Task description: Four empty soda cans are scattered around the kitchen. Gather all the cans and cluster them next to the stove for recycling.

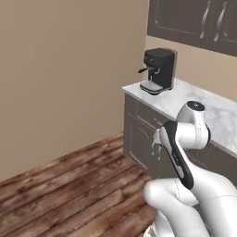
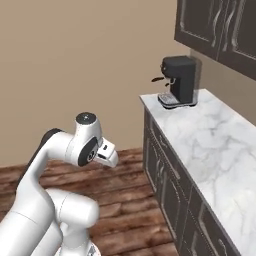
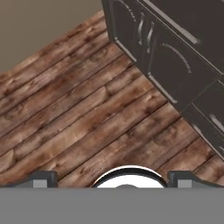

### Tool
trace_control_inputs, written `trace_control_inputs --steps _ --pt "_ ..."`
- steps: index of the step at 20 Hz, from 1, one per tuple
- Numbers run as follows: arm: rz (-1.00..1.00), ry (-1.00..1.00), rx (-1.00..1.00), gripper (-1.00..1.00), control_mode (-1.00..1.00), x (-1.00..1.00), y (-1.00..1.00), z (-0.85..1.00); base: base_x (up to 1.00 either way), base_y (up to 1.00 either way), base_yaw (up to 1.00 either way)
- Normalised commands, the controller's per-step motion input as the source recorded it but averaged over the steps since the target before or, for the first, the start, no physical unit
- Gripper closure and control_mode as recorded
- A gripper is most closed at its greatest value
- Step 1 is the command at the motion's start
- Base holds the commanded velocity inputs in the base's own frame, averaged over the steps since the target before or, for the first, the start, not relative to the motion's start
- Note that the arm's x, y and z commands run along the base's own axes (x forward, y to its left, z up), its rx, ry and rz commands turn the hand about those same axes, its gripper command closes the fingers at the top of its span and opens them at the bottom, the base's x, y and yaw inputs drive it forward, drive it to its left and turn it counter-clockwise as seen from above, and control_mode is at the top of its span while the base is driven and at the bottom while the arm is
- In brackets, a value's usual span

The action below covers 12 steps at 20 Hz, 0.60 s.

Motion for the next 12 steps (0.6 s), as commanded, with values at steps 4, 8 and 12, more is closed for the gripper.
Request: trace_control_inputs --steps 4,8,12 --pt "0.0 0.0 0.0 -1.0 1.0 0.0 0.0 0.0 0.77 0.02 0.24" --pt "0.0 0.0 0.0 -1.0 1.0 0.0 0.0 0.0 0.57 0.01 0.28" --pt "0.0 0.0 0.0 -1.0 1.0 0.0 0.0 0.0 0.34 -0.01 0.37"
